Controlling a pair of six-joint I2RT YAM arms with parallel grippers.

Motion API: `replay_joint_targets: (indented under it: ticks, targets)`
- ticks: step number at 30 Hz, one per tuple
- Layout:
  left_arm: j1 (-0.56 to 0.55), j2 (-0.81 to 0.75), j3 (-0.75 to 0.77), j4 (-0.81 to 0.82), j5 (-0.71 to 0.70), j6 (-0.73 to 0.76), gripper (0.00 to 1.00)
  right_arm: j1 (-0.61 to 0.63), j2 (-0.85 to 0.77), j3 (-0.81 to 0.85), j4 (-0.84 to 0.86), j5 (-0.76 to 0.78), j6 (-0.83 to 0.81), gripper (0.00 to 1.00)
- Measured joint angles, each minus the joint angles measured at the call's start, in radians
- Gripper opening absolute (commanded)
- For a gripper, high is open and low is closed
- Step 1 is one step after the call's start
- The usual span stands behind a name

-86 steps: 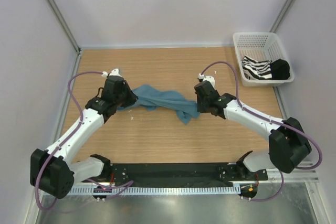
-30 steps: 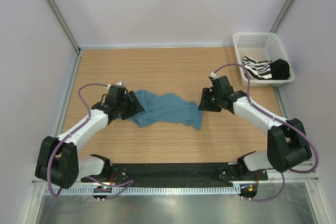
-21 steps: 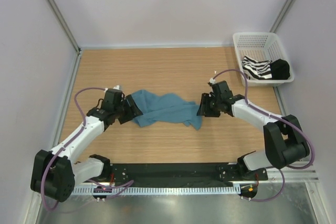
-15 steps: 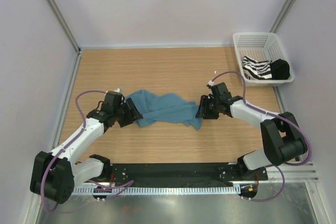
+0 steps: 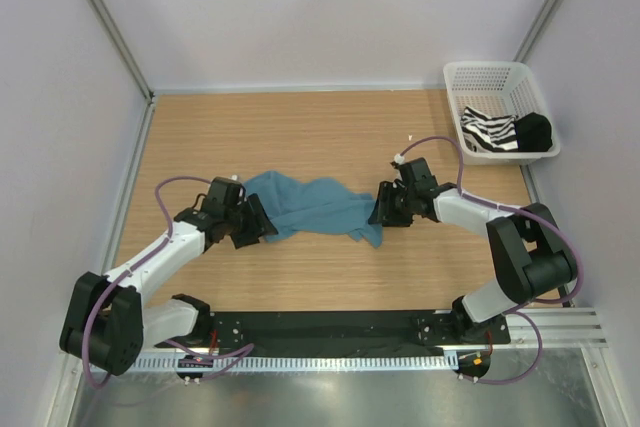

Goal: Fold and stack the tank tops

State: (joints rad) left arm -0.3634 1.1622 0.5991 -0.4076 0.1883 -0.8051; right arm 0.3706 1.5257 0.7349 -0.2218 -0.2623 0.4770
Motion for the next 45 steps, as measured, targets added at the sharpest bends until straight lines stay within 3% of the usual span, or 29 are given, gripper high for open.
replay_joint_targets:
  ticks: [19,25,29,45]
  targets:
    - [-0.014,0.001,-0.010,0.008,0.005,-0.003,0.57,0.000,-0.043,-0.053,0.037,0.020,0.021,0.41]
    - [-0.019,0.011,-0.011,0.020,0.005,-0.003,0.56,-0.002,-0.042,-0.064,0.045,0.019,0.034,0.27]
    - [-0.023,0.015,-0.013,0.027,0.005,-0.004,0.56,-0.002,-0.042,-0.066,0.039,0.018,0.035,0.01]
    - [-0.031,0.037,-0.019,0.065,0.006,-0.008,0.45,-0.002,-0.257,-0.065,-0.071,0.031,0.029,0.01]
